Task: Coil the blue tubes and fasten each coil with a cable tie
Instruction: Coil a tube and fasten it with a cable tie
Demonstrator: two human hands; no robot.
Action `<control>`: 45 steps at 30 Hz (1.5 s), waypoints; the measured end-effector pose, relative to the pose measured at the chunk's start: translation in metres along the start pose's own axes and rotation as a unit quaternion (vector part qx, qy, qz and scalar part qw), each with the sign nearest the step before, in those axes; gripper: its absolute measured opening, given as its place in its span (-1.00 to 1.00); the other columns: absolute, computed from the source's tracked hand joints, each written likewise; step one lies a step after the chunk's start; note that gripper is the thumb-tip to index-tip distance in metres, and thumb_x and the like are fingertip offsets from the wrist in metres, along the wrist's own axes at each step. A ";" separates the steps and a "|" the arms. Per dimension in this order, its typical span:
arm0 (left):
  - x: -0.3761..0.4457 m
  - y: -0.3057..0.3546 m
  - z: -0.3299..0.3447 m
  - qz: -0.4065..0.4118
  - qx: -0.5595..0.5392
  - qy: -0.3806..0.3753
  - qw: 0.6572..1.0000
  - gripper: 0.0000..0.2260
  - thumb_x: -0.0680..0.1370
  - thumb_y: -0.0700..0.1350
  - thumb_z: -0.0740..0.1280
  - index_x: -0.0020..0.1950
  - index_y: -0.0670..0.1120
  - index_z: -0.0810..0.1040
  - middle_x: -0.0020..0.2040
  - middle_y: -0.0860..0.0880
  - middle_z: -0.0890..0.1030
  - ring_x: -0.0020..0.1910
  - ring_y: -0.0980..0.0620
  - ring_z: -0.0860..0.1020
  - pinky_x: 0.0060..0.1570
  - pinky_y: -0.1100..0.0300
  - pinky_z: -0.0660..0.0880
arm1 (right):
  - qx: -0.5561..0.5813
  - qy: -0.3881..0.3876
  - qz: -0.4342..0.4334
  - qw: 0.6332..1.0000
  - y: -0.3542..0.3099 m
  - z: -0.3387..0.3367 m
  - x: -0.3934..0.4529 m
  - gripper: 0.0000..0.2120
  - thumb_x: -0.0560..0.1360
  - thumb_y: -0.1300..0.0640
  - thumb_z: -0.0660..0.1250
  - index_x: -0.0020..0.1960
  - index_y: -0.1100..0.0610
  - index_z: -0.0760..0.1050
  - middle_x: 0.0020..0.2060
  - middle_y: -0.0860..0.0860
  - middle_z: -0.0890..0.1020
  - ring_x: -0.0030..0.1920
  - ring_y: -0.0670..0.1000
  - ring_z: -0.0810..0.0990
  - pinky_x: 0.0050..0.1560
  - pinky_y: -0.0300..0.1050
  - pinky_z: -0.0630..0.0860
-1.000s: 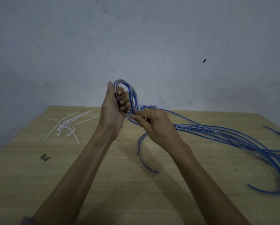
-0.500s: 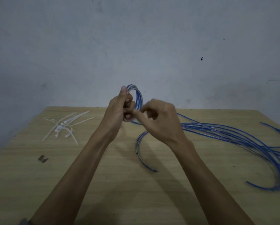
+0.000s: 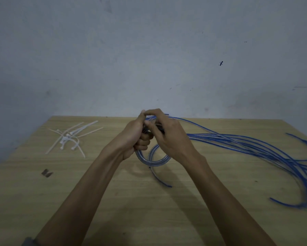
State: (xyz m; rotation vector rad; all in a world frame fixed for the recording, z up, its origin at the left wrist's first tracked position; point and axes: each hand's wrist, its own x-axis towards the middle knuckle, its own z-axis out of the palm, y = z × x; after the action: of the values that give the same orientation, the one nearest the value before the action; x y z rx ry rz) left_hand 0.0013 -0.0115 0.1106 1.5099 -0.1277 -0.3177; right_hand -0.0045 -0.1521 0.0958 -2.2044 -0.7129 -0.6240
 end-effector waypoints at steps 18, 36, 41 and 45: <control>0.007 -0.006 -0.024 0.266 0.372 0.084 0.885 -0.62 0.71 0.02 0.12 -0.27 -0.01 0.46 -0.45 0.04 0.41 -0.53 0.15 0.35 -0.45 0.30 0.25 | 0.142 0.074 0.123 0.979 0.016 0.006 0.001 -0.76 0.69 0.00 0.18 0.18 0.12 0.53 -0.40 -0.18 0.53 -0.47 -0.03 0.51 -0.39 -0.15 0.49; -0.032 -0.076 -0.162 0.182 0.402 0.285 0.851 -0.59 0.71 0.07 0.07 -0.24 0.00 0.53 -0.48 0.11 0.43 -0.46 0.14 0.45 -0.35 0.15 0.28 | 0.146 -0.039 0.118 0.981 -0.032 0.185 0.034 -0.76 0.70 0.06 0.13 -0.03 0.10 0.49 -0.09 0.06 0.70 -0.05 0.09 0.66 -0.05 0.07 0.53; -0.042 -0.080 -0.200 0.138 0.456 0.327 0.816 -0.51 0.70 0.16 0.04 -0.34 0.05 0.52 -0.46 0.10 0.43 -0.32 -0.06 0.48 -0.29 0.10 0.28 | 0.178 -0.045 0.117 0.976 -0.043 0.223 0.049 -0.66 0.69 0.06 0.19 -0.06 0.27 0.58 -0.15 0.12 0.71 -0.10 0.10 0.65 -0.03 0.04 0.50; -0.043 -0.085 -0.223 0.166 0.426 0.281 0.844 -0.58 0.71 0.04 0.13 -0.36 0.10 0.38 -0.49 0.15 0.41 -0.33 -0.09 0.51 -0.26 0.12 0.29 | 0.208 -0.044 0.129 0.969 -0.045 0.246 0.059 -0.66 0.68 0.04 0.22 -0.09 0.24 0.60 -0.17 0.08 0.71 -0.12 0.04 0.65 -0.06 -0.01 0.52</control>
State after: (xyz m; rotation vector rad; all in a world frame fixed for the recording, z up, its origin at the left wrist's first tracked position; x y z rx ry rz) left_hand 0.0113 0.2124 0.0173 2.3557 -0.0564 0.5527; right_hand 0.0618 0.0774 0.0014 -1.8958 -0.5311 -0.2201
